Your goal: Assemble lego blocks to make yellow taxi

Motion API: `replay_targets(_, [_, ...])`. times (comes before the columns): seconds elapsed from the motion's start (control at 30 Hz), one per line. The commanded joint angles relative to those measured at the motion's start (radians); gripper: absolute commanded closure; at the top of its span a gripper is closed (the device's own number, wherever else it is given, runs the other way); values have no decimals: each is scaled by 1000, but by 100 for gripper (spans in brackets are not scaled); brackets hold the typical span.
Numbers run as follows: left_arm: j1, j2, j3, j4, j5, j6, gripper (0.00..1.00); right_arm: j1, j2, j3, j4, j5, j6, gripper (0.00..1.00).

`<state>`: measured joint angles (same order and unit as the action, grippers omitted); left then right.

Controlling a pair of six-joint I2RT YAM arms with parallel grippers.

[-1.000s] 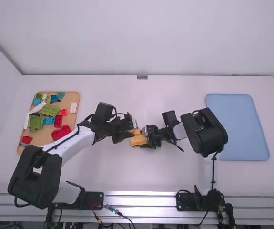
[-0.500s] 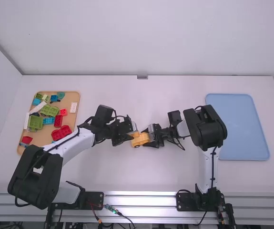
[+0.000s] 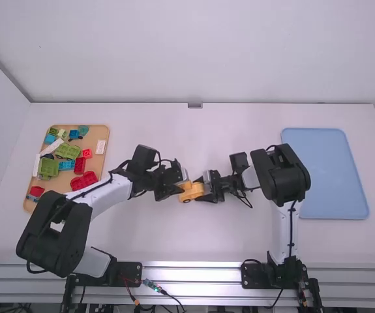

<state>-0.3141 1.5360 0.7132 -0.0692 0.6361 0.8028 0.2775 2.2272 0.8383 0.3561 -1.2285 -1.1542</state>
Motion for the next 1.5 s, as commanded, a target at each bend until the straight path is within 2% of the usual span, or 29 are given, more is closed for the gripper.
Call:
replay_targets(0.0, [-1,25,6,7,26,-29,98,26,23,13,-4,18,21,45])
replay_targets(0.1, [-15,32,6,7,2,-38,98,39,23,12,3,39,25,45])
replay_targets(0.23, [-61,34,8,37,-158,-120,98,29,23,11,3,44,25,45])
replay_targets(0.47, [-101,35,32,-5,-217,-135,98,24,23,12,3,22,24,44])
replay_targets(0.87, [-105,81,66,-5,-220,-134,98,24,23,15,-1,57,31,44])
replay_targets(1.0, [-105,113,87,-8,-219,-134,98,21,23,28,14,101,129,44])
replay_targets(1.47, [-95,120,164,-79,-200,13,98,28,23,32,58,158,208,49])
